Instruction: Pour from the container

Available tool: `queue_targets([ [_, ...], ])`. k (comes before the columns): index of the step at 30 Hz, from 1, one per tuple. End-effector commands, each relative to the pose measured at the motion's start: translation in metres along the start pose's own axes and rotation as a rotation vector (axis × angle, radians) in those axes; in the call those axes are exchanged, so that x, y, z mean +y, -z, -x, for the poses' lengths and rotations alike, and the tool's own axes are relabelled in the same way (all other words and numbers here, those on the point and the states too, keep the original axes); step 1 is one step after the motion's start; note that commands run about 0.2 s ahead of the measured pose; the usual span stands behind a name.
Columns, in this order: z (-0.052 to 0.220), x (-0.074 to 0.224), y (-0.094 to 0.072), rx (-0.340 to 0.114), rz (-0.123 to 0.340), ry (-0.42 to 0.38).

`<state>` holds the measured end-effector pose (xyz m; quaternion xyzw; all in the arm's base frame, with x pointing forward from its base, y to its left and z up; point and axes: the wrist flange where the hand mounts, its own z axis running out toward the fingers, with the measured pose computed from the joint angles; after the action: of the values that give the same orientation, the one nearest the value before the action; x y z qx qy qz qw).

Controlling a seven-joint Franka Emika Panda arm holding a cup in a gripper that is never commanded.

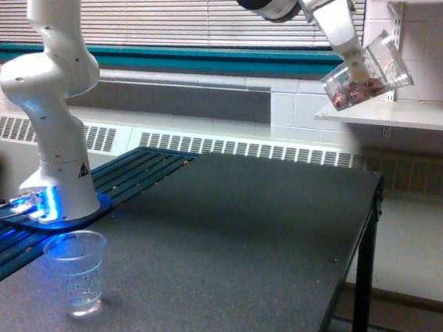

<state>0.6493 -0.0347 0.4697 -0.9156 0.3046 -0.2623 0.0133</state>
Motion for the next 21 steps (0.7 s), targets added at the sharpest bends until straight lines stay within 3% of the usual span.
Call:
queue_targets([
  [1,-0.003,0.006,-0.003,0.007,0.015,-0.007],
  [11,0.003,0.018,-0.006,0.019,0.036,0.006],
  [21,0.018,0.054,-0.009,0.033,0.087,0.012],
])
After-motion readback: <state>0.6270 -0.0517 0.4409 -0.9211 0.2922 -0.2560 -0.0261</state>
